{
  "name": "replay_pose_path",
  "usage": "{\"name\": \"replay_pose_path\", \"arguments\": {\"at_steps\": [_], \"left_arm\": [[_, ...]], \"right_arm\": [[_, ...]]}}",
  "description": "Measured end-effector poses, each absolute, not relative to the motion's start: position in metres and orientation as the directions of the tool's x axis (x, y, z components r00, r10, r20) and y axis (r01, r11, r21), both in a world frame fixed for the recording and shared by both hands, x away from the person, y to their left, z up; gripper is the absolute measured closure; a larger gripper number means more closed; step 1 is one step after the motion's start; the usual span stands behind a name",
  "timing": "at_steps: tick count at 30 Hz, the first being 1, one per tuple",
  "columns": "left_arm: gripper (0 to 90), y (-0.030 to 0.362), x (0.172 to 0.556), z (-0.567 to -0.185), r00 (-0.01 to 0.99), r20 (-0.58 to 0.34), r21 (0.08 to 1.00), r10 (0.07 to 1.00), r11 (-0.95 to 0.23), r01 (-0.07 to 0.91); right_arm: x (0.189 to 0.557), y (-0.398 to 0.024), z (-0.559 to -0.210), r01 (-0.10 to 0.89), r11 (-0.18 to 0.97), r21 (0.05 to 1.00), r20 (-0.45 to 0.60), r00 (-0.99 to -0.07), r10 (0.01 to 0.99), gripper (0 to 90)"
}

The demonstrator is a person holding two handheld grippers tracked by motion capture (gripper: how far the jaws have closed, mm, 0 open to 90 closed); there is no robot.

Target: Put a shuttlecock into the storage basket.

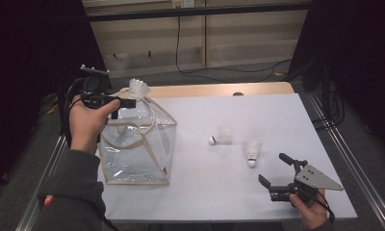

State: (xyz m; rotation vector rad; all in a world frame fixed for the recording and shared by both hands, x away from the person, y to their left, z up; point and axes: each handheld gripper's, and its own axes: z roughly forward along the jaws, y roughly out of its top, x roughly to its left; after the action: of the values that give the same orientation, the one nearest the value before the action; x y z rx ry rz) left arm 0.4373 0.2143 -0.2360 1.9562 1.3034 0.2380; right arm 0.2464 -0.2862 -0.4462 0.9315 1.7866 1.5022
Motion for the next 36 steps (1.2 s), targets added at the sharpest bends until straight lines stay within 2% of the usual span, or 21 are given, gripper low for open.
{"name": "replay_pose_path", "arguments": {"at_steps": [36], "left_arm": [[65.7,0.227,0.447,-0.242,0.390,-0.227,0.665,0.892,-0.151,0.732]], "right_arm": [[0.246,-0.287,-0.446,0.124,0.101,0.987,-0.014,-0.560,0.828,0.3]]}}
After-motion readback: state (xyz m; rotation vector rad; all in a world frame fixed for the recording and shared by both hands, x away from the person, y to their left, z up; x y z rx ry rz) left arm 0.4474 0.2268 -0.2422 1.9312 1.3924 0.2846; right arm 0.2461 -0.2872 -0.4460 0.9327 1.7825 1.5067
